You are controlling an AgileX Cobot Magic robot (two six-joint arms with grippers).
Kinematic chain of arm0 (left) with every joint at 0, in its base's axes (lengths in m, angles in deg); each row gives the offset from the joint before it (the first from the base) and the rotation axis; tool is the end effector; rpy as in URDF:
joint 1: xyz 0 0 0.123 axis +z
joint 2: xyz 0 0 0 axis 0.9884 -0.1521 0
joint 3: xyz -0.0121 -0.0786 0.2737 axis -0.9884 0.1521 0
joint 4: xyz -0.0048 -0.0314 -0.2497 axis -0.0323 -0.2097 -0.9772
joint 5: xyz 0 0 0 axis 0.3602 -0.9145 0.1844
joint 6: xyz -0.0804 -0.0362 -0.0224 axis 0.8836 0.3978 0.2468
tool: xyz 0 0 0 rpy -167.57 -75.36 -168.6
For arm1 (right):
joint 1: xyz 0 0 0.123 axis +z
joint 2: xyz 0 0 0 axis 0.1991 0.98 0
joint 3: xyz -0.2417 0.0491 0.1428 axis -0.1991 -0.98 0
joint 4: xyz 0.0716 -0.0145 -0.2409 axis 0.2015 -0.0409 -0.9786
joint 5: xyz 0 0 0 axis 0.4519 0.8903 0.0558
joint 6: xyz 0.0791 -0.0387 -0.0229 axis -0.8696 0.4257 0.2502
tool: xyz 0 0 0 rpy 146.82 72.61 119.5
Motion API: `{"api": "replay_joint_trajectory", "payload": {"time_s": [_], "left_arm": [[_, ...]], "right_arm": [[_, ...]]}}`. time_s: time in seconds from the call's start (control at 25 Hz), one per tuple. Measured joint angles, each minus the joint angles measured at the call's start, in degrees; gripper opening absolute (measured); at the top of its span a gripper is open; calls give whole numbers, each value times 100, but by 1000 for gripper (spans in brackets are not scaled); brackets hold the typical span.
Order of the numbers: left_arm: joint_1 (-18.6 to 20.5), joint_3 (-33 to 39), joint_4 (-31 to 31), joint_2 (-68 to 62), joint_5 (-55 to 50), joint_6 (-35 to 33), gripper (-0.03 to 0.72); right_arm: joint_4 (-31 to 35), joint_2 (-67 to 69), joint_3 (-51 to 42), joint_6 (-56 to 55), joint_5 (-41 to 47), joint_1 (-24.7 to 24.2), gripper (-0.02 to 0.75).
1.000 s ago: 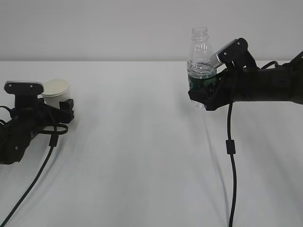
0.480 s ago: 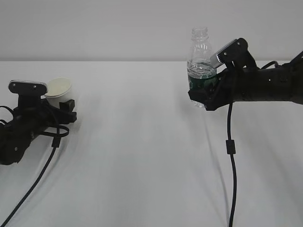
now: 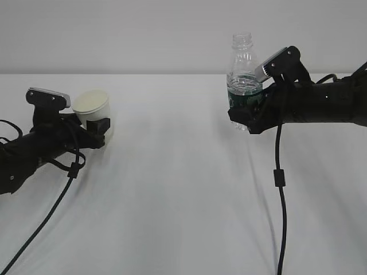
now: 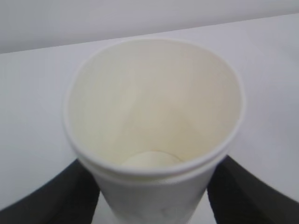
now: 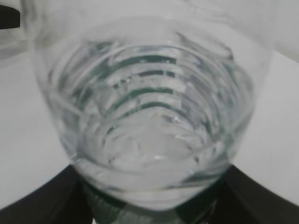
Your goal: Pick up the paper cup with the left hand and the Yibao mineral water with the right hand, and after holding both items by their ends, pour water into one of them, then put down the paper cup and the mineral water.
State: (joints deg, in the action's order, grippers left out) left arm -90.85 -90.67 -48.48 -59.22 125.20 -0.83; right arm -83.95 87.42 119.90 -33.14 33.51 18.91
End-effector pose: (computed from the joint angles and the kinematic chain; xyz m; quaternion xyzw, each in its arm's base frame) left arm 0.3761 -0.0793 0.0778 0.1163 0.7862 -0.1192 0.5951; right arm 0.3808 0.0929 0.1677 -0.3529 0.7858 0.1390 0.4886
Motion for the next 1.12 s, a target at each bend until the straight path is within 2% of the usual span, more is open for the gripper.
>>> {"api": "replay_joint_trajectory", "payload": {"time_s": [0.16, 0.44, 0.92, 1.12], "left_arm": [[0, 0, 566, 83, -8, 338, 484], [0, 0, 1124, 258, -87, 704, 484], [0, 0, 2827, 391, -84, 1688, 484], [0, 0, 3174, 391, 249, 1931, 484]], "right_arm": [[0, 0, 0, 0, 0, 0, 462], [0, 0, 0, -7, 0, 0, 462], [0, 0, 0, -7, 0, 0, 462], [0, 0, 0, -7, 0, 0, 462]]}}
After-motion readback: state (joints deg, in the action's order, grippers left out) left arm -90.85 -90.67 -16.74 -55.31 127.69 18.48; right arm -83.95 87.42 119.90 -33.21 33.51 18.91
